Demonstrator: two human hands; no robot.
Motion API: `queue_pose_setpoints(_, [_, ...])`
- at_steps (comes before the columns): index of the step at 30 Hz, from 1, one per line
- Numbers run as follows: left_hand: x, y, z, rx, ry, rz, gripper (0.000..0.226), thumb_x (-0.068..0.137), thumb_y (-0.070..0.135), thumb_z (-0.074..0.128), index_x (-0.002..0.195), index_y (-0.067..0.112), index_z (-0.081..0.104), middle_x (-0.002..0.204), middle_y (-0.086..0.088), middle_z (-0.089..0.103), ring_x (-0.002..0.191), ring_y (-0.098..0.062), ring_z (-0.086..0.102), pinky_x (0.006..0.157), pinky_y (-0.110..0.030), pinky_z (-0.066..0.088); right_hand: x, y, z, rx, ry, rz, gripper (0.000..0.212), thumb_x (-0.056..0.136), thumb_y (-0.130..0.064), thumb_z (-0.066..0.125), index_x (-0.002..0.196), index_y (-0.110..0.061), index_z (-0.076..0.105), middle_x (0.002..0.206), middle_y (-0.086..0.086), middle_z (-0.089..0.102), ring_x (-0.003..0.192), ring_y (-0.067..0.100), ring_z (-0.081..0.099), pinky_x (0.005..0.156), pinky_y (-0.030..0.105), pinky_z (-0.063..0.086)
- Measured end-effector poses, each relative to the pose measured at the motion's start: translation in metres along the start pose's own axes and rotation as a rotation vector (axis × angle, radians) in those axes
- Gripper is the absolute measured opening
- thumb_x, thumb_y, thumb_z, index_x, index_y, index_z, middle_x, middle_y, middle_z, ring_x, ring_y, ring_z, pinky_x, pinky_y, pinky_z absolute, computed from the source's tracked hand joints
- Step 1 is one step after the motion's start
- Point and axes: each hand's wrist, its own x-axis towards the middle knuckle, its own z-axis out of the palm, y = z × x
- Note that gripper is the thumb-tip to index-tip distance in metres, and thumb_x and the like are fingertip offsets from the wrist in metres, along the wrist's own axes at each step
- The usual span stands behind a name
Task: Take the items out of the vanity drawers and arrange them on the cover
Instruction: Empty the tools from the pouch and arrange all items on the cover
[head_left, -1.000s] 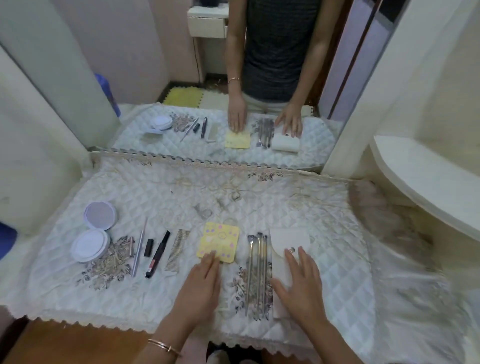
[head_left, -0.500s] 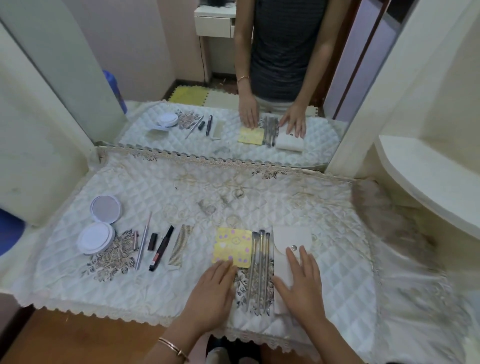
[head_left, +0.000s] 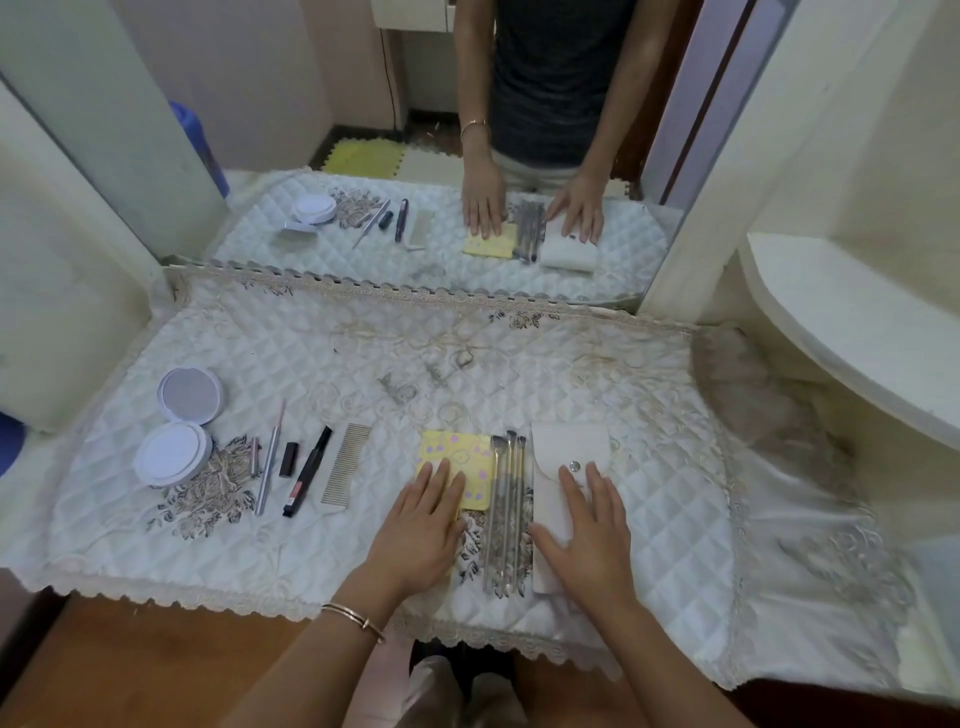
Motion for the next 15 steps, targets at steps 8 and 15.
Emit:
queue_pose_setpoints(8, [-0.001,0.001,0.001,0.001,0.005,0.002,0.115,0.049,0.071,-0.039,0.145,0.02,-0.005,0.151,0.003,-0.019,0.136,-0.013,-0.023,0.114,-0.031,-0.007,0.0,-0.003,-0.001,-0.016,0.023,0.005,0.073,0.082,-0.045,0.059,0.143,-0.03,0.022,0.156,0.0,0.008,0.143,0.022,0.002,0.115,0.044,0.014])
queue_pose_setpoints(15, [-0.006,-0.014,-0.01,-0.036,0.054,0.06,0.092,0.07,0.067,-0.015,0.146,0.02,0.009,0.155,0.006,0.0,0.143,-0.014,-0.007,0.117,-0.034,0.001,-0.001,-0.007,-0.001,-0.101,0.076,0.018,0.076,0.076,-0.057,0.052,0.141,-0.026,0.029,0.155,0.005,0.017,0.142,0.025,0.011,0.114,0.045,0.017])
